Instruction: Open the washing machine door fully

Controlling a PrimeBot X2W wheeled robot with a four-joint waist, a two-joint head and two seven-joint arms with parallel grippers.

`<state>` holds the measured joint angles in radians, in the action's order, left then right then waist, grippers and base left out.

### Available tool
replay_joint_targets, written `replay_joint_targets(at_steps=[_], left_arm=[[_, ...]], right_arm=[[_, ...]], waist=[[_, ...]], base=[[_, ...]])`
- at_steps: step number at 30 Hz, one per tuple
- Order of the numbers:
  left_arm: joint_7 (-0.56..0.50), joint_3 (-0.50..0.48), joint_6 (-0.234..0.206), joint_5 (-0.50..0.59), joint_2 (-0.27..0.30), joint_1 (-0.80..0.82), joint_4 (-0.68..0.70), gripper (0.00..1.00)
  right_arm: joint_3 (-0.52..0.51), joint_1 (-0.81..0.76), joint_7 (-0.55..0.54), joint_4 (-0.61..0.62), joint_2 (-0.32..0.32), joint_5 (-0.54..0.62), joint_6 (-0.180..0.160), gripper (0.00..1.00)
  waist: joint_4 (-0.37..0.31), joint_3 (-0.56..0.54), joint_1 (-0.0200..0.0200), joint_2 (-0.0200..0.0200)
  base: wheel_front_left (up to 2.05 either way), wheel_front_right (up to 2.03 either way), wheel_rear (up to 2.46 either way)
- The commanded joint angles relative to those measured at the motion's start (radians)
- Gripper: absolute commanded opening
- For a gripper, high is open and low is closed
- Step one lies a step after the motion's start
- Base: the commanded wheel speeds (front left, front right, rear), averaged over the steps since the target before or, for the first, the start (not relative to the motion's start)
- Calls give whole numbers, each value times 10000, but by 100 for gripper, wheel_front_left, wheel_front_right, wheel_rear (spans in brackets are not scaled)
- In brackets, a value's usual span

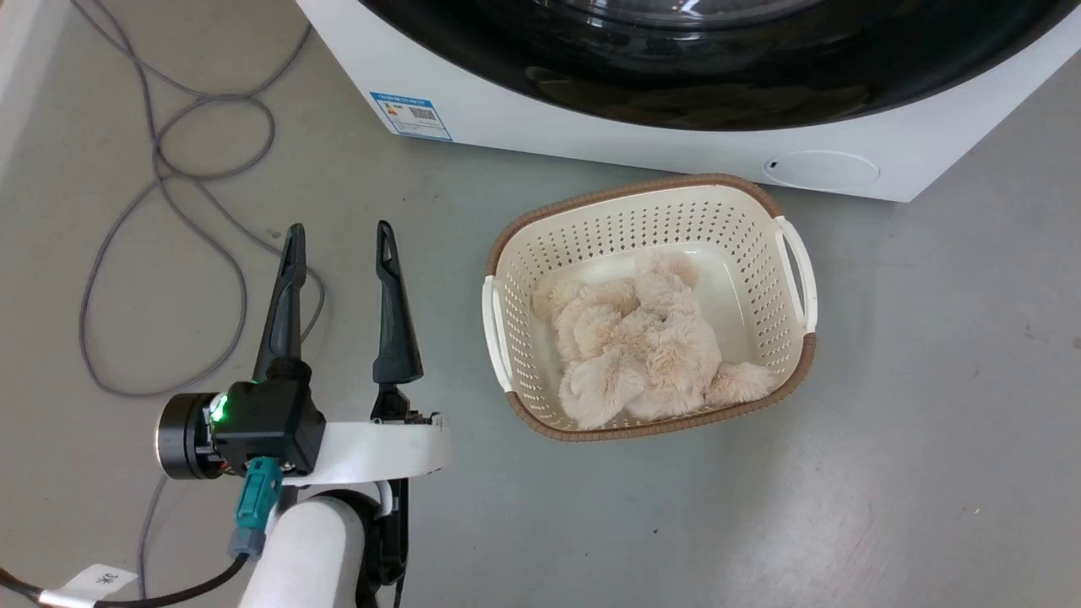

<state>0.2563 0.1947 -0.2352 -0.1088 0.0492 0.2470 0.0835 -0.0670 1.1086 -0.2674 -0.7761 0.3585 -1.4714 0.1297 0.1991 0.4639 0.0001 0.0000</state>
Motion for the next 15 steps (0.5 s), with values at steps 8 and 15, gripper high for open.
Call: replay_joint_targets(at_steps=[8, 15], left_arm=[[55, 31, -82, -42, 10, 107, -7, 100], [55, 38, -62, -34, 10, 91, -78, 100]], right_arm=[[553, -150, -496, 18, 2, 158, 10, 0], [1082, -470, -1231, 228, -16, 189, 10, 0]], waist=[[17, -68, -1, 0], [-27, -204, -1, 0]], base=[[0, 0, 0], [0, 0, 0]])
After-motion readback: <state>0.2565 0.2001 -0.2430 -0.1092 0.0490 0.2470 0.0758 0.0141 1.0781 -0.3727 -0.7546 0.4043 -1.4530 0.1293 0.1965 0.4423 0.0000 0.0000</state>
